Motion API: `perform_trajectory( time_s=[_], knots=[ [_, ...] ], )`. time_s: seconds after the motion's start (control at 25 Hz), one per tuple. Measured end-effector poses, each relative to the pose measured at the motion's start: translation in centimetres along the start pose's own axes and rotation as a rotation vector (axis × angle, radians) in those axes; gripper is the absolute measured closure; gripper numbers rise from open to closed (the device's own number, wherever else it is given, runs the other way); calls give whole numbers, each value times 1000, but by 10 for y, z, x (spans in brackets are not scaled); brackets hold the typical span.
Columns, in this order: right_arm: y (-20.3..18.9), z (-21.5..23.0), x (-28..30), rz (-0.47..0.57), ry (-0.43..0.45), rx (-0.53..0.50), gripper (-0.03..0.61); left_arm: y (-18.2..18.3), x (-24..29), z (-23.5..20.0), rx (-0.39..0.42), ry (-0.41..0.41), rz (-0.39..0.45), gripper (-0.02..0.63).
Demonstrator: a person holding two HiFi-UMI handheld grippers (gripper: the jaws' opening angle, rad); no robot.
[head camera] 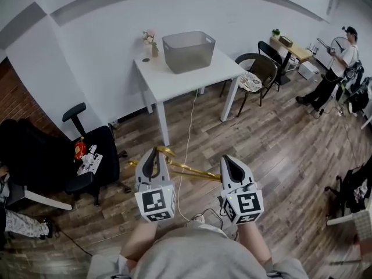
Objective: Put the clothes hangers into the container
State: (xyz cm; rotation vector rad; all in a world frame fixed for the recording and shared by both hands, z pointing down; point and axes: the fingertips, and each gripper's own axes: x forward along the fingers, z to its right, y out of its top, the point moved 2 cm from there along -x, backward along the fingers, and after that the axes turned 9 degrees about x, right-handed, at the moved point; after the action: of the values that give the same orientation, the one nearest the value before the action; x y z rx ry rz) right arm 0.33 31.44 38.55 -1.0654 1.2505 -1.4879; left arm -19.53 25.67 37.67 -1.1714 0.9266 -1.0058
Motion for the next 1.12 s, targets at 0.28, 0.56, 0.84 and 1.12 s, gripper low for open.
perform_trajectory(
  time_s=[0.28,0.56,0.84,1.12],
  knots=[
    [22,48,20,15,47,-24,575,18,39,31,7,38,22,594],
    [15,85,28,-7,82,-28,575,15,66,59,12,60,19,594],
    [8,102,44,-24,109,-2,575,9,82,68,18,64,-1,594],
    [5,113,60,-24,112,10,575,-2,105,71,19,52,-21,594]
  ],
)
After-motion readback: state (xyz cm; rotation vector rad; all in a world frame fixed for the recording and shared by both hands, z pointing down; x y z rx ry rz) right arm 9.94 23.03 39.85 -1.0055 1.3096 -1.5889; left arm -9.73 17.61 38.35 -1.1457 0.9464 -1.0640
